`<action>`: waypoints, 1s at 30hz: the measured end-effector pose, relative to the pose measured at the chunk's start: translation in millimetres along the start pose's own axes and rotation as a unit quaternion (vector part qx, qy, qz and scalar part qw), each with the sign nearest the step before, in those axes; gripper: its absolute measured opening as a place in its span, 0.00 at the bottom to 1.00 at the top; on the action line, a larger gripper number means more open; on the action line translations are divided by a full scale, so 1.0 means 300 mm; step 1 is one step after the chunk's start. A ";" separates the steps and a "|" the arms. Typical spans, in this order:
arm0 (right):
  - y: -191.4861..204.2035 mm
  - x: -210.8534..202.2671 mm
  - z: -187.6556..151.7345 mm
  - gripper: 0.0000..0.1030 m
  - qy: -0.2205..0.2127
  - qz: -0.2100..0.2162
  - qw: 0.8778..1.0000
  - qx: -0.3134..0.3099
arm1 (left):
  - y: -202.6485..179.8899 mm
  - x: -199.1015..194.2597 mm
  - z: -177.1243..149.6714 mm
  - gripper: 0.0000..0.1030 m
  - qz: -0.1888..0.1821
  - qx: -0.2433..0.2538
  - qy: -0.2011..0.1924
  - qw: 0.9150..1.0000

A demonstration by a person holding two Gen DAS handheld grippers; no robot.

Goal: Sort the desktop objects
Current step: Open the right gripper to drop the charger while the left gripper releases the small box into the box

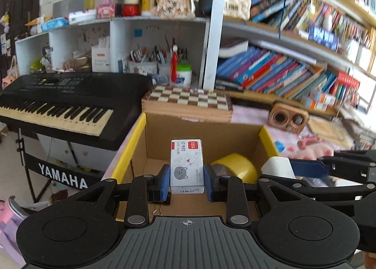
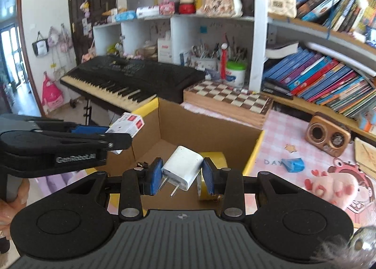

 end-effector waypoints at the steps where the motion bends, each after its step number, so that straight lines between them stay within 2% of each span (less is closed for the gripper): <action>1: 0.004 0.019 -0.006 0.33 0.006 0.003 1.000 -0.005 | 0.004 0.021 -0.005 0.27 0.004 0.003 0.009 1.000; 7: 0.018 0.143 -0.036 0.33 0.059 0.027 0.997 -0.041 | 0.021 0.101 -0.035 0.27 0.013 0.009 0.046 0.999; 14: 0.049 0.224 -0.071 0.33 0.100 0.060 0.989 -0.086 | 0.033 0.174 -0.075 0.28 0.015 0.014 0.092 0.996; 17: 0.051 0.248 -0.074 0.33 0.115 0.081 0.986 -0.084 | 0.044 0.191 -0.080 0.28 0.016 0.010 0.101 0.995; 30: 0.075 0.363 -0.097 0.34 0.174 0.105 0.968 -0.150 | 0.072 0.254 -0.116 0.28 0.003 -0.015 0.148 0.989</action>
Point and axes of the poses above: each gripper's, at about its wrist camera, not at the fingertips, and x roughly the way its jaws point, y to its left, z to its top, the point moved 7 cm from there along x, roughly the way its jaws point, and after that the axes turned 10 degrees about -z, right-handed, at the moved point
